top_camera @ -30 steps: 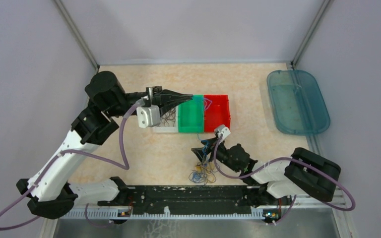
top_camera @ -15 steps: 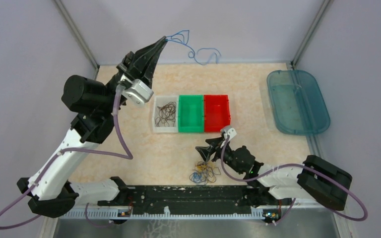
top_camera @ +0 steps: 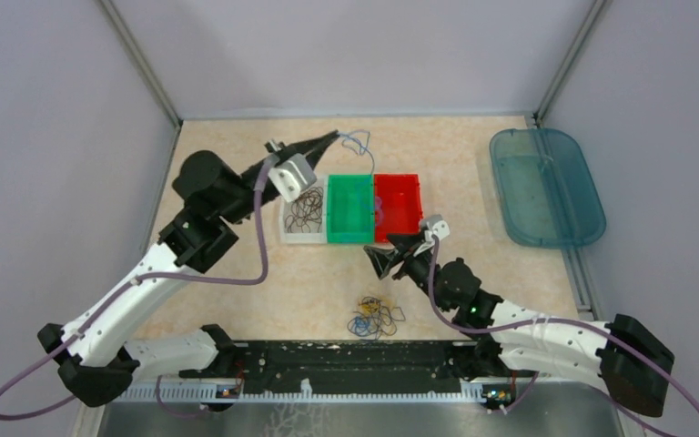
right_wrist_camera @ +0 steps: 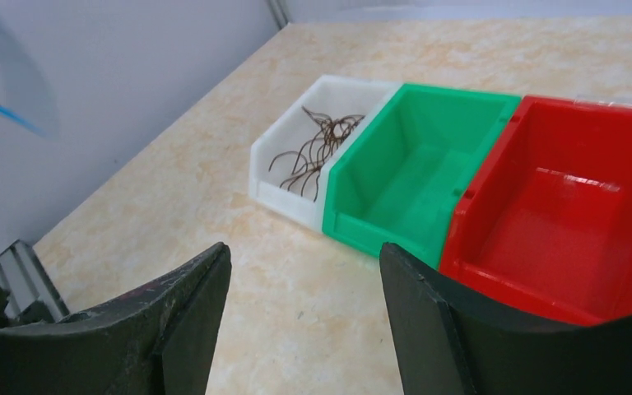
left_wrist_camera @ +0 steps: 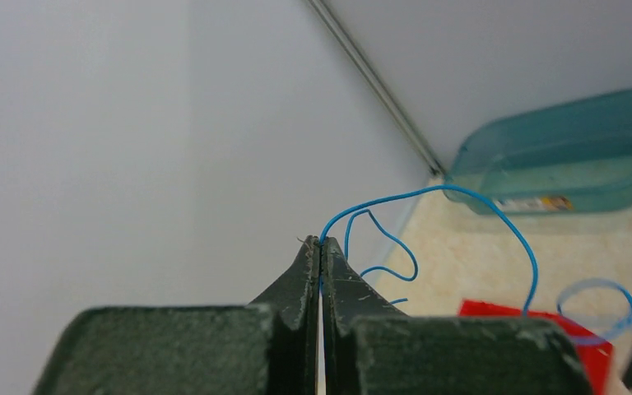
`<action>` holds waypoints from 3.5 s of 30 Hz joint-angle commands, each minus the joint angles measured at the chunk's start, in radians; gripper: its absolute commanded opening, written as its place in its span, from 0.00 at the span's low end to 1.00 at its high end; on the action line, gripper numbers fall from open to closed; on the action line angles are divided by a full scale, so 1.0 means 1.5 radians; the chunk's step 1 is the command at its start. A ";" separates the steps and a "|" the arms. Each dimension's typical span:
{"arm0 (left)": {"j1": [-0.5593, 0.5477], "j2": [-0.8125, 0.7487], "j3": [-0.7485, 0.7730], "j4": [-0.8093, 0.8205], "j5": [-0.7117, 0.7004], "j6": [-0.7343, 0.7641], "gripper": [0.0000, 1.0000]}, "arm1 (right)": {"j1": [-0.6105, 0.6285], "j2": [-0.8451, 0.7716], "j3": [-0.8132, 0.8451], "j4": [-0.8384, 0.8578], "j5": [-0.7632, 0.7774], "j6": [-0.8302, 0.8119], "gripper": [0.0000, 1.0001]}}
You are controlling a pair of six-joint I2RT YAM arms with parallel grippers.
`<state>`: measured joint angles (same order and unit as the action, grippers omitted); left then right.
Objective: Untangle the cables
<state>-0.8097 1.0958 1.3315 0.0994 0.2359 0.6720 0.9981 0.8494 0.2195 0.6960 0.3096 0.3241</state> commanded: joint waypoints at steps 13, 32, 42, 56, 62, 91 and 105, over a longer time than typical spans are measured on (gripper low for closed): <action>0.002 0.054 -0.186 0.049 -0.079 -0.052 0.00 | -0.022 -0.043 0.095 -0.108 0.108 -0.073 0.68; 0.033 0.146 -0.213 0.095 -0.089 -0.045 0.00 | -0.027 -0.099 0.068 -0.150 0.146 -0.057 0.65; 0.041 0.193 -0.223 0.099 -0.128 -0.052 0.00 | -0.027 -0.114 0.075 -0.173 0.131 -0.053 0.64; 0.116 0.220 -0.217 0.127 -0.092 -0.053 0.00 | -0.028 -0.140 0.070 -0.197 0.131 -0.051 0.63; 0.115 0.235 -0.223 0.118 -0.053 -0.049 0.00 | -0.028 -0.139 0.069 -0.191 0.130 -0.049 0.62; 0.120 0.343 -0.129 -0.043 -0.006 0.025 0.71 | -0.027 -0.138 0.095 -0.230 0.115 -0.033 0.61; 0.120 0.064 -0.254 -0.273 0.292 0.227 1.00 | -0.028 -0.158 0.109 -0.451 -0.120 0.087 0.68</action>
<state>-0.6266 1.2915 1.0241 -0.1467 0.5053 0.8543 0.9649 0.6369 0.3489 0.1432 0.3275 0.3519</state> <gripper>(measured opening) 0.998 0.677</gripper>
